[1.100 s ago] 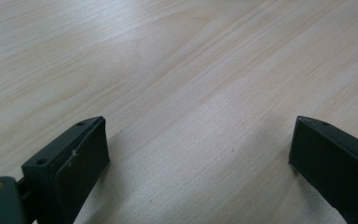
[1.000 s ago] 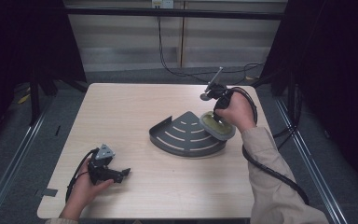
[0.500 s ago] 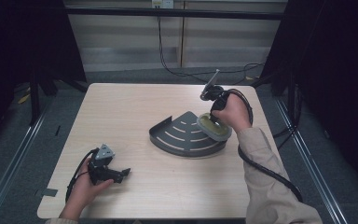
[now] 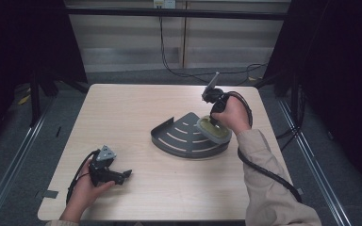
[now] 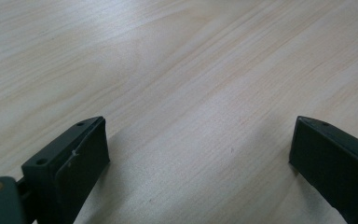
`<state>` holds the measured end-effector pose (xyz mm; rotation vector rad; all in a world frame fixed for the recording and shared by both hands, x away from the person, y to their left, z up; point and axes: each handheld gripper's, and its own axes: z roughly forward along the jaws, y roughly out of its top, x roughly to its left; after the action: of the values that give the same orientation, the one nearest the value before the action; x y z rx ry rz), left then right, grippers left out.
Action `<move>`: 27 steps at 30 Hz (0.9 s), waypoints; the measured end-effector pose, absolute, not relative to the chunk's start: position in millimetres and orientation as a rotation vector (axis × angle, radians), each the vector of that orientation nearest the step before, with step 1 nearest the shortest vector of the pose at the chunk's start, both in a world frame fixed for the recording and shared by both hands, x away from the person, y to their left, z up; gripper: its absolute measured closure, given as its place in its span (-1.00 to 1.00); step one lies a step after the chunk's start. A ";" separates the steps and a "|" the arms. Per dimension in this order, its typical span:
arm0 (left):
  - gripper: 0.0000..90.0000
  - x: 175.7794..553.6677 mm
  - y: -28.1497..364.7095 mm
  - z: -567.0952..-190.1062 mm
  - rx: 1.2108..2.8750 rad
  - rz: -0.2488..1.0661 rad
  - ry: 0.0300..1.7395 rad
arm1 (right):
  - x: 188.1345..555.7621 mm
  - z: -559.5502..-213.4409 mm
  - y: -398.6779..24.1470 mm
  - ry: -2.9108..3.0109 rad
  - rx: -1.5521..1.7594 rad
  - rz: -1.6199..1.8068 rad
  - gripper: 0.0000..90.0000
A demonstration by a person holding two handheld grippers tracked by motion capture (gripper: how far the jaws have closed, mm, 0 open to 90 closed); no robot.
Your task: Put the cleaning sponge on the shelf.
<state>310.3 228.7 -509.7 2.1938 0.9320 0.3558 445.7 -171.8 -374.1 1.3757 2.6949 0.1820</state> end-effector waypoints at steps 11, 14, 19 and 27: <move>-0.91 310.2 228.7 -509.7 2.194 0.355 0.931 | 446.1 -378.3 -168.7 2.698 1.379 0.196 0.59; -0.91 310.1 228.9 -509.6 2.195 0.355 0.930 | 446.5 -381.4 -168.1 2.697 1.381 0.202 0.59; -0.91 310.0 228.7 -509.7 2.193 0.354 0.931 | 447.3 -385.6 -167.4 2.700 1.390 0.203 0.59; -0.91 309.9 228.8 -509.7 2.193 0.354 0.930 | 447.5 -389.7 -164.8 2.701 1.391 0.211 0.59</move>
<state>309.9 228.8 -509.7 2.1935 0.9297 0.3536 447.5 -164.8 -389.7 1.3914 2.7008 0.2113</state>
